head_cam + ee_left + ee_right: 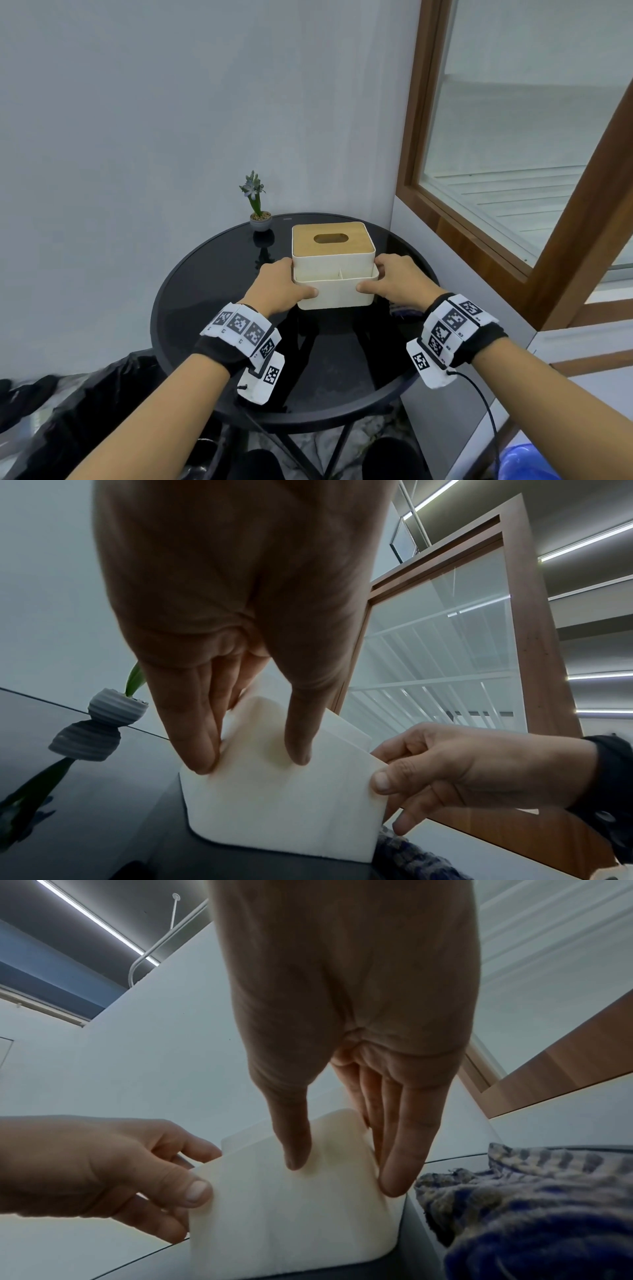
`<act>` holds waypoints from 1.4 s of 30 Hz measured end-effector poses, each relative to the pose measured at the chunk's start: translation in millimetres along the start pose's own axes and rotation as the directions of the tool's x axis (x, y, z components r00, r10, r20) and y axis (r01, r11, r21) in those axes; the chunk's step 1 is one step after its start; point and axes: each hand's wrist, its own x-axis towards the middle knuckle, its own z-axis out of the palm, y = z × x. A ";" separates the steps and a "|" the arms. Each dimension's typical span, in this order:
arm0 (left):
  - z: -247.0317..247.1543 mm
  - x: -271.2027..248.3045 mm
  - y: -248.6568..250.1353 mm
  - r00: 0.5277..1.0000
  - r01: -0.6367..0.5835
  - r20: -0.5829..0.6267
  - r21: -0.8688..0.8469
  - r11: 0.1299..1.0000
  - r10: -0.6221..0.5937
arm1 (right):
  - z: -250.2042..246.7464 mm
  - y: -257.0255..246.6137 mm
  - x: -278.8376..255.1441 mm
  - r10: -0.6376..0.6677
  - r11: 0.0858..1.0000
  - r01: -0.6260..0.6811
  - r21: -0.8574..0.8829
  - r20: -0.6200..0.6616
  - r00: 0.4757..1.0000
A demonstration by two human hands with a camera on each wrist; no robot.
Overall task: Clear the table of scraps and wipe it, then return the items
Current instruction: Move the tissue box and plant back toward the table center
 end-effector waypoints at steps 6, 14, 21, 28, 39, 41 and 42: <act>2.1 10.4 2.3 1.000 0.013 -0.021 0.010 1.000 -0.013 | -5.2 1.9 15.6 0.013 1.000 -0.013 -0.005 0.009 1.000; 3.3 23.0 0.5 1.000 0.019 -0.021 0.017 1.000 -0.018 | -5.3 2.3 27.9 0.010 1.000 -0.010 0.005 0.013 1.000; 4.9 29.4 1.5 1.000 0.014 -0.017 0.023 1.000 -0.014 | -4.1 3.1 31.3 0.017 1.000 -0.017 0.007 0.000 1.000; 4.9 30.1 -0.4 1.000 0.017 -0.015 0.010 1.000 -0.017 | -4.4 3.4 31.6 0.026 1.000 -0.026 -0.011 0.008 1.000; -18.2 27.3 -20.0 0.998 0.062 0.019 0.048 0.997 -0.063 | -11.4 -10.4 27.6 -0.078 0.974 0.046 -0.223 -0.137 0.988; -28.3 27.9 -27.7 0.998 0.065 -0.018 0.039 0.997 -0.065 | -11.9 -19.4 28.5 -0.152 0.956 0.098 -0.277 -0.182 0.971; -33.1 29.1 -31.0 0.997 0.067 -0.038 0.040 0.997 -0.066 | -11.9 -25.5 29.2 -0.177 0.952 0.121 -0.281 -0.186 0.966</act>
